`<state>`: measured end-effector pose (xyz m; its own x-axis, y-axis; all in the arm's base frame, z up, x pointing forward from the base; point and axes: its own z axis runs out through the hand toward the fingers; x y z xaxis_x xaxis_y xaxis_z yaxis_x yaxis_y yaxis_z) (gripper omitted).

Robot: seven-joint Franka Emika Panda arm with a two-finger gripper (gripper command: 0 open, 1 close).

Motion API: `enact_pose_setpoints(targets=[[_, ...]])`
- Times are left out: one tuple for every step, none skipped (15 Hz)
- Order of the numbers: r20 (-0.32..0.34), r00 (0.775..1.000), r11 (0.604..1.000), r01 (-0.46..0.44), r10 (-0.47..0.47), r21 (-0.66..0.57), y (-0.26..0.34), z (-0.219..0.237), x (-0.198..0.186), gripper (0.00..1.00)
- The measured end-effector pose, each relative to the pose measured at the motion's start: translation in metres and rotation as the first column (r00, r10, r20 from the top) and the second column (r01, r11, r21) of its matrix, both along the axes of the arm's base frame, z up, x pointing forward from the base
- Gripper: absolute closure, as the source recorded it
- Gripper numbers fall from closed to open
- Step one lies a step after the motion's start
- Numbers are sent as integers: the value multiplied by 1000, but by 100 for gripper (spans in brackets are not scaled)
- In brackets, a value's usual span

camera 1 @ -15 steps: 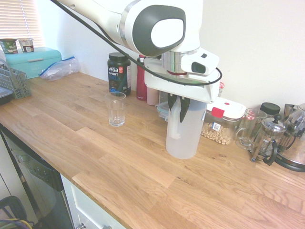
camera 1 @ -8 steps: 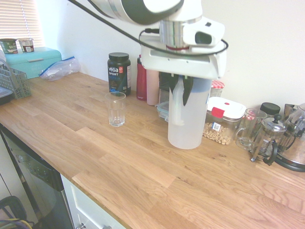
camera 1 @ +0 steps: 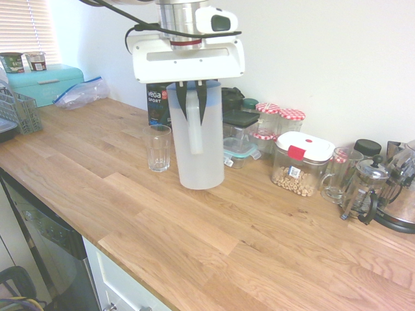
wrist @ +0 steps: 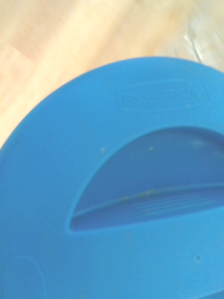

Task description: Pour me some water

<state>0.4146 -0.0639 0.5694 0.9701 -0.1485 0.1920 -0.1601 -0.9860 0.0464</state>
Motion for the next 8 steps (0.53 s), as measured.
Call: enact_pose_setpoints(targets=[[-15, 999, 998, -52, 52, -26, 16, -1, 1, 100], [-30, 994, 993, -105, 103, -57, 31, 0, 2, 100], [-43, 987, 983, -158, 154, -91, 44, 1, 2, 100], [-54, 978, 970, -206, 201, -129, 54, 4, 3, 100], [-64, 968, 953, -249, 242, -171, 63, 6, 4, 100], [-77, 958, 933, -286, 276, -217, 72, 8, 6, 100], [-93, 948, 911, -318, 304, -265, 82, 9, 9, 100], [-112, 939, 887, -343, 325, -308, 92, 10, 13, 100]])
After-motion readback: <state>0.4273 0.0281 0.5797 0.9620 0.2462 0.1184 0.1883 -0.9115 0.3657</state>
